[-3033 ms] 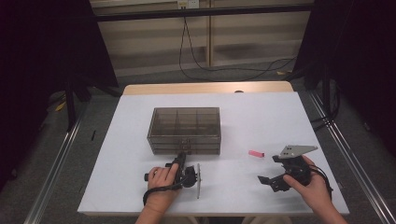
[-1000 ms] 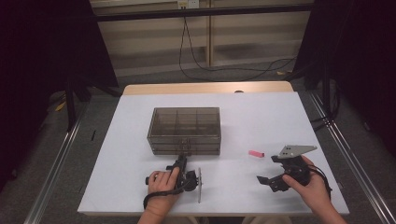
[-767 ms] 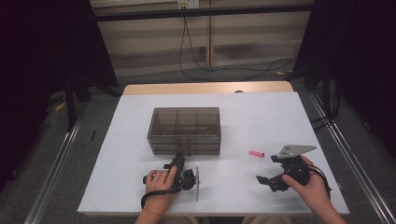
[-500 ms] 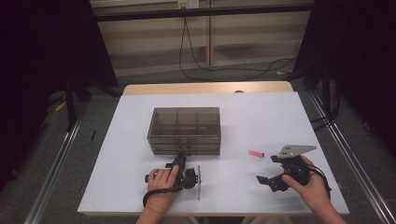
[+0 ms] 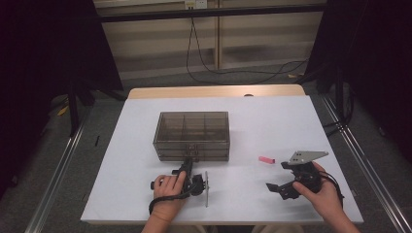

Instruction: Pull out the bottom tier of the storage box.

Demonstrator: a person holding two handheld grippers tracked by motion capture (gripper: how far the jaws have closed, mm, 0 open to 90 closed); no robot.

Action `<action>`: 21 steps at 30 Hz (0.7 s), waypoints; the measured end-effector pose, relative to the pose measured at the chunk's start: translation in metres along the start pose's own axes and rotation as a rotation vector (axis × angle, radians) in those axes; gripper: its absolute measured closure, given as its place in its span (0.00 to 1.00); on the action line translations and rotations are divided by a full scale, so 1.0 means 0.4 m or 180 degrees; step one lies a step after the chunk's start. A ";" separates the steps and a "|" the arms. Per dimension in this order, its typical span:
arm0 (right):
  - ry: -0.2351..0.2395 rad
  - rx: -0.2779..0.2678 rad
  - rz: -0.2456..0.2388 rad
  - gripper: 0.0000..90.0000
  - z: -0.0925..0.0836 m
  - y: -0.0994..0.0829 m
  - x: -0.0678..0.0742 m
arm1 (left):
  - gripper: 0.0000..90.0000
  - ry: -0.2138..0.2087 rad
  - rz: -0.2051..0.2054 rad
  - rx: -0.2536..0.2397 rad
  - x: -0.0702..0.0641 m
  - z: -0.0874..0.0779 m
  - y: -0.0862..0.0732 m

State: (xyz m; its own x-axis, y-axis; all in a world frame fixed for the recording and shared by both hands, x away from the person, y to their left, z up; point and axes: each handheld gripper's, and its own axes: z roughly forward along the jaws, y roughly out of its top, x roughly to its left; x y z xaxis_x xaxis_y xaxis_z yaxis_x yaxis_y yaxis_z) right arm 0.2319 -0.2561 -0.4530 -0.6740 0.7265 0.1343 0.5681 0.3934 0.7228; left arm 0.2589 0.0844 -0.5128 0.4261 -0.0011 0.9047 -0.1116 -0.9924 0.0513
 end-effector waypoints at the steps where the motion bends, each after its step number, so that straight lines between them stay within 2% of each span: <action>1: -0.0001 0.0001 -0.0004 0.03 0.000 0.000 0.000 | 0.88 0.0029 0.0020 -0.0010 0.001 0.000 0.001; 3: 0.0001 -0.0003 0.0000 0.03 0.000 0.000 0.000 | 0.88 0.0006 -0.0015 0.0015 -0.003 -0.001 0.001; 4: -0.0001 -0.0005 0.0001 0.03 -0.001 0.000 0.000 | 0.88 0.0045 0.0010 -0.0003 -0.001 -0.001 0.001; 11: 0.0005 -0.0003 0.0010 0.03 -0.001 -0.001 -0.001 | 0.89 0.0080 0.0065 0.0004 -0.006 -0.007 0.003; 14: 0.0007 -0.0002 0.0012 0.03 0.000 0.000 -0.001 | 0.89 0.0065 0.0030 0.0009 -0.012 -0.010 0.002; 16: -0.0001 0.0000 0.0017 0.03 0.000 -0.001 -0.001 | 0.89 0.0112 0.0060 -0.0005 -0.011 -0.012 0.002; 21: 0.0011 -0.0007 0.0007 0.03 0.000 0.000 0.000 | 0.89 0.0124 0.0112 -0.0004 -0.016 -0.019 0.003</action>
State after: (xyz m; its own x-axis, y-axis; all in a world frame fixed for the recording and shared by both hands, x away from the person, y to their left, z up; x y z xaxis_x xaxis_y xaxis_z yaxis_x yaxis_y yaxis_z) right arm 0.2319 -0.2561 -0.4529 -0.6744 0.7253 0.1383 0.5686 0.3906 0.7240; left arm 0.2492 0.0842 -0.5155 0.3866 -0.0311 0.9217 -0.1270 -0.9917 0.0198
